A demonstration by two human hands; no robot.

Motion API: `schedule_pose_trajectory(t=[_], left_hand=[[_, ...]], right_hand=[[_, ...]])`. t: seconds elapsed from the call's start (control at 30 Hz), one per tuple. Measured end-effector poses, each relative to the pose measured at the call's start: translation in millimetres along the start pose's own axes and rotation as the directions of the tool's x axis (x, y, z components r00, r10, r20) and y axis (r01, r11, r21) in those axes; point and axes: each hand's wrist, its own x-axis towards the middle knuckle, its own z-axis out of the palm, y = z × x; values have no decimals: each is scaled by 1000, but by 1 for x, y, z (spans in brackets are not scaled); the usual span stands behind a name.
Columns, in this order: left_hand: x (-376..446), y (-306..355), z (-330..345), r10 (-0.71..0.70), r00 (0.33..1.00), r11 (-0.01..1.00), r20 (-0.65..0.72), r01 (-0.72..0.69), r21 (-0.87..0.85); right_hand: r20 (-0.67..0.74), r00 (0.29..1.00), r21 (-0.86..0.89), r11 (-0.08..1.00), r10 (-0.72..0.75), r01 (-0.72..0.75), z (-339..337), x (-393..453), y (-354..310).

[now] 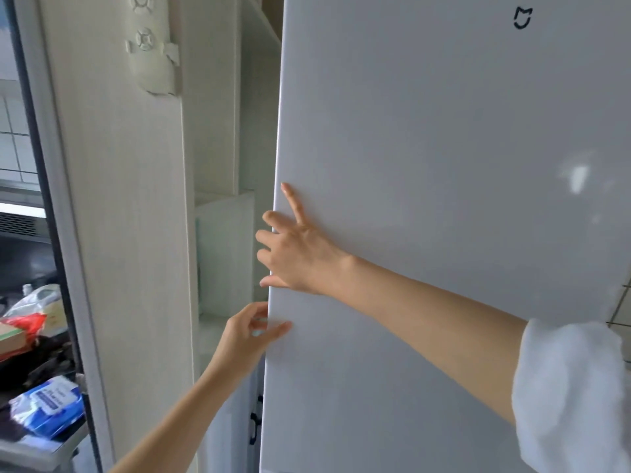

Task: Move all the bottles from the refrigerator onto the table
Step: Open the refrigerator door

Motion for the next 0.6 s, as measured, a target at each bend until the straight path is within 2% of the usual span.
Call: schedule_pose_trajectory(t=[0.2,0.33,0.47,0.6], left_hand=[[-6,2,-4,-25,1000,999,10,25,34],[-17,11,-9,-11,1000,999,10,11,30],[-43,21,-17,-9,999,999,47,7,52],[-83,34,-21,1,1000,999,17,-2,48]], right_hand=[[-31,999,5,1000,15,-15,-3,-1,-4],[-143,990,35,999,14,-9,-8,-7,-4],[-241,971,96,995,-1,25,-28,-22,-8],[-260,963,220,975,72,-13,-60,-41,-23]])
